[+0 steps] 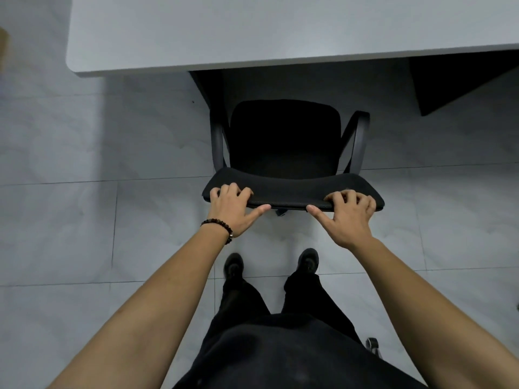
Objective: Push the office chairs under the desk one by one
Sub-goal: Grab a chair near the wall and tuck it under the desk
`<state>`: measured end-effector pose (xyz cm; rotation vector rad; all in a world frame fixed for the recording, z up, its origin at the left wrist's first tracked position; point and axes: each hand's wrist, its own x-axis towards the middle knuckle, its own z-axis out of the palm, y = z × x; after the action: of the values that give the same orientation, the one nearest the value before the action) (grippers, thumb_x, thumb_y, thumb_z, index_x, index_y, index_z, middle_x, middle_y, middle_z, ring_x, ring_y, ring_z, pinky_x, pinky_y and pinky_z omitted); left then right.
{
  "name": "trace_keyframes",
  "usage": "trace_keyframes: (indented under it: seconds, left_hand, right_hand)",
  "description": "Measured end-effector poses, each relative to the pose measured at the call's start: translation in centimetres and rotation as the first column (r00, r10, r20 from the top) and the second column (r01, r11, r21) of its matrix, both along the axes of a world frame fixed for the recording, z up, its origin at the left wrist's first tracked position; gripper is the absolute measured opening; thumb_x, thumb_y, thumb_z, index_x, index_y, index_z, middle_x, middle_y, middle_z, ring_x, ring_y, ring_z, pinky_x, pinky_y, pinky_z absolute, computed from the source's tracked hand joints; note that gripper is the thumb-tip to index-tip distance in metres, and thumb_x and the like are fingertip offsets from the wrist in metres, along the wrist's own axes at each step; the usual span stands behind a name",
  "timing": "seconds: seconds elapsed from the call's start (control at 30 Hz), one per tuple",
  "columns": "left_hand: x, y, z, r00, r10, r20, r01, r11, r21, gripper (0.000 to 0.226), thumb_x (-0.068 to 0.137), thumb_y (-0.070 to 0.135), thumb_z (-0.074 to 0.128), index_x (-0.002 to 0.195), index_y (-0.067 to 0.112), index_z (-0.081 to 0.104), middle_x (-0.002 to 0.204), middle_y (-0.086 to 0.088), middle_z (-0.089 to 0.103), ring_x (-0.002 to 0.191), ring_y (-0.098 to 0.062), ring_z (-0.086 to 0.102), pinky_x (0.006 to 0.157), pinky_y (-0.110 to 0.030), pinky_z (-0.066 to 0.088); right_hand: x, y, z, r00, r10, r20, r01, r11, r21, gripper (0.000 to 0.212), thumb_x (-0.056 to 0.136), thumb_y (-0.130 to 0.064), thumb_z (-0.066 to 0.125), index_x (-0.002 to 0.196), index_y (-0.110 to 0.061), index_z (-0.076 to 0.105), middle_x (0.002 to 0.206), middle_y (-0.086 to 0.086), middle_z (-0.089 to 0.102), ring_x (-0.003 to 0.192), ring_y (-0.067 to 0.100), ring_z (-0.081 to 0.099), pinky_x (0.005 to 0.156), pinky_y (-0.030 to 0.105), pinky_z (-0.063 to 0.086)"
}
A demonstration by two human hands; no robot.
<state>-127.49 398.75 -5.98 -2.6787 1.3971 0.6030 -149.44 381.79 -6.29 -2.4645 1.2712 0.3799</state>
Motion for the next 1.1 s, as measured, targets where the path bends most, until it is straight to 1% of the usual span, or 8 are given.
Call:
trace_keyframes:
  seconds: [0.07, 0.17, 0.2, 0.3, 0.53, 0.73, 0.97, 1.1]
  left_hand:
    - [1.1, -0.3, 0.0, 0.999, 0.053, -0.009, -0.053, 0.998, 0.019, 0.08, 0.078, 0.083, 0.015, 0.124, 0.029, 0.053, 0.117, -0.005, 0.05, 0.114, -0.025, 0.042, 0.103, -0.045, 0.025]
    - [2.8, -0.5, -0.5, 0.993, 0.119, -0.021, -0.119, 0.992, 0.031, 0.071, 0.085, 0.076, 0.02, 0.131, 0.029, 0.049, 0.14, -0.008, 0.041, 0.137, -0.024, 0.026, 0.113, -0.055, 0.001]
    - [3.3, -0.7, -0.6, 0.991, 0.131, -0.035, -0.131, 0.991, 0.022, 0.068, 0.088, 0.072, 0.022, 0.132, 0.027, 0.049, 0.143, -0.008, 0.039, 0.14, -0.024, 0.023, 0.114, -0.054, 0.003]
    - [4.4, -1.9, -0.4, 0.99, 0.132, -0.05, -0.133, 0.991, -0.019, 0.062, 0.092, 0.063, 0.027, 0.127, 0.018, 0.052, 0.131, -0.012, 0.048, 0.131, -0.028, 0.032, 0.108, -0.045, 0.029]
    - [3.4, -0.7, 0.1, 0.993, 0.116, 0.025, -0.114, 0.992, -0.043, 0.061, 0.086, 0.067, 0.039, 0.107, 0.011, 0.051, 0.106, -0.012, 0.044, 0.105, -0.029, 0.04, 0.083, -0.039, 0.044]
    - [3.9, 1.4, 0.5, 0.988, 0.145, 0.056, -0.145, 0.989, -0.007, 0.058, 0.088, 0.062, 0.04, 0.109, 0.008, 0.05, 0.107, -0.015, 0.044, 0.1, -0.031, 0.042, 0.072, -0.04, 0.047]
    - [6.0, 2.7, 0.6, 0.985, 0.163, 0.059, -0.164, 0.986, 0.023, 0.056, 0.09, 0.06, 0.04, 0.113, 0.01, 0.049, 0.113, -0.016, 0.045, 0.104, -0.031, 0.044, 0.078, -0.041, 0.048]
    - [5.6, 2.9, 0.2, 0.978, 0.201, 0.052, -0.199, 0.979, -0.039, 0.056, 0.09, 0.06, 0.041, 0.113, 0.01, 0.05, 0.111, -0.014, 0.045, 0.103, -0.03, 0.043, 0.082, -0.04, 0.045]
  right_hand:
    - [0.4, -1.2, 0.1, 1.0, 0.01, -0.002, -0.01, 1.0, -0.008, 0.077, 0.08, -0.087, 0.021, 0.116, -0.028, 0.055, 0.129, 0.008, 0.045, 0.127, 0.035, 0.03, 0.113, 0.054, 0.01]
    - [1.7, -2.9, 0.3, 0.999, 0.015, -0.028, -0.015, 1.0, 0.019, 0.08, 0.079, -0.087, 0.022, 0.119, -0.026, 0.054, 0.129, 0.011, 0.044, 0.127, 0.039, 0.03, 0.113, 0.053, 0.009]
    - [2.3, -3.3, 0.3, 0.999, 0.015, -0.032, -0.014, 1.0, 0.018, 0.08, 0.078, -0.087, 0.022, 0.119, -0.026, 0.054, 0.129, 0.012, 0.044, 0.126, 0.039, 0.031, 0.112, 0.053, 0.009]
    - [3.4, -4.3, 0.1, 0.999, 0.012, -0.036, -0.011, 1.0, 0.005, 0.082, 0.077, -0.088, 0.022, 0.118, -0.025, 0.053, 0.126, 0.012, 0.045, 0.124, 0.04, 0.033, 0.112, 0.053, 0.01]
    - [3.5, -4.0, -0.3, 0.998, 0.056, 0.008, -0.056, 0.998, -0.013, 0.078, 0.079, -0.087, 0.024, 0.113, -0.023, 0.054, 0.122, 0.011, 0.046, 0.123, 0.039, 0.032, 0.112, 0.054, 0.009]
    - [5.3, -3.2, 0.2, 0.992, 0.119, 0.047, -0.119, 0.993, 0.005, 0.077, 0.08, -0.085, 0.027, 0.114, -0.022, 0.056, 0.121, 0.01, 0.047, 0.123, 0.037, 0.032, 0.11, 0.051, 0.009]
    - [7.0, -1.0, -0.1, 0.995, 0.1, 0.028, -0.1, 0.995, 0.015, 0.078, 0.08, -0.086, 0.026, 0.113, -0.023, 0.055, 0.122, 0.01, 0.047, 0.121, 0.037, 0.035, 0.111, 0.051, 0.011]
    - [7.2, -1.2, 0.1, 0.993, 0.114, 0.009, -0.115, 0.993, 0.007, 0.081, 0.079, -0.088, 0.022, 0.117, -0.023, 0.054, 0.123, 0.011, 0.047, 0.122, 0.037, 0.035, 0.111, 0.052, 0.011]
